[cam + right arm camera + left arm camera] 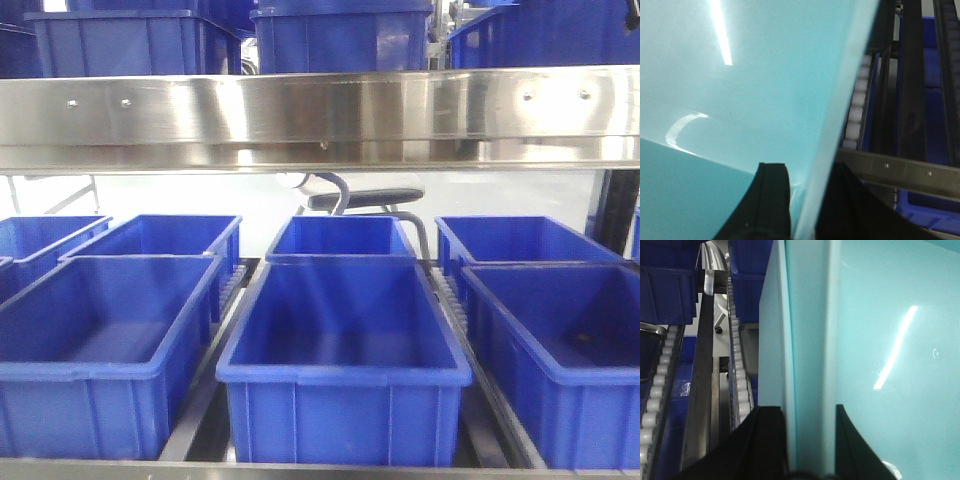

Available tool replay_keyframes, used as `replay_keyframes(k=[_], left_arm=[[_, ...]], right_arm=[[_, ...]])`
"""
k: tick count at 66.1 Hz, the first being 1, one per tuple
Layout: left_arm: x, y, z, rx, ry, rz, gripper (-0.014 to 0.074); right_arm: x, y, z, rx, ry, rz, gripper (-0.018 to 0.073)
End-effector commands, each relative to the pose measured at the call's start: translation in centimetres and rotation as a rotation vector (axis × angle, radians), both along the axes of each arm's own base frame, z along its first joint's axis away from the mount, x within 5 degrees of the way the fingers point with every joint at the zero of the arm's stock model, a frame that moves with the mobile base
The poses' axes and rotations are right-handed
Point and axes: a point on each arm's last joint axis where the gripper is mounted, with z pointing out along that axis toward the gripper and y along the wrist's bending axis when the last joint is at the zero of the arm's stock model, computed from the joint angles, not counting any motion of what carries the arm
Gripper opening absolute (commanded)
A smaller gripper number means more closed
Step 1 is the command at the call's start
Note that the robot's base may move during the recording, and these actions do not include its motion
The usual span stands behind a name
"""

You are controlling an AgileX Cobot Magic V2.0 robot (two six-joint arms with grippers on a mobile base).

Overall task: Move two blue bins to right shelf middle
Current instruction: 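Drive the base away from the shelf carrying the teal bin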

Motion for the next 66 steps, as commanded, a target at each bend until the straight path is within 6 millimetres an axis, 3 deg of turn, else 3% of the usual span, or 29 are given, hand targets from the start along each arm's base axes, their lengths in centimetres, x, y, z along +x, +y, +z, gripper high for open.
replay_keyframes(k=[1, 66], left_arm=[[-0.8, -0.33, 2.14, -0.097, -0.134, -0.027, -0.0111], [-0.8, -0.33, 2.14, -0.097, -0.134, -0.027, -0.0111]], right_arm=[[-0.57, 0.28, 1.59, 0.021, -0.108, 0.038, -0.0163], [-0.57, 0.28, 1.59, 0.021, -0.108, 0.038, -0.0163]])
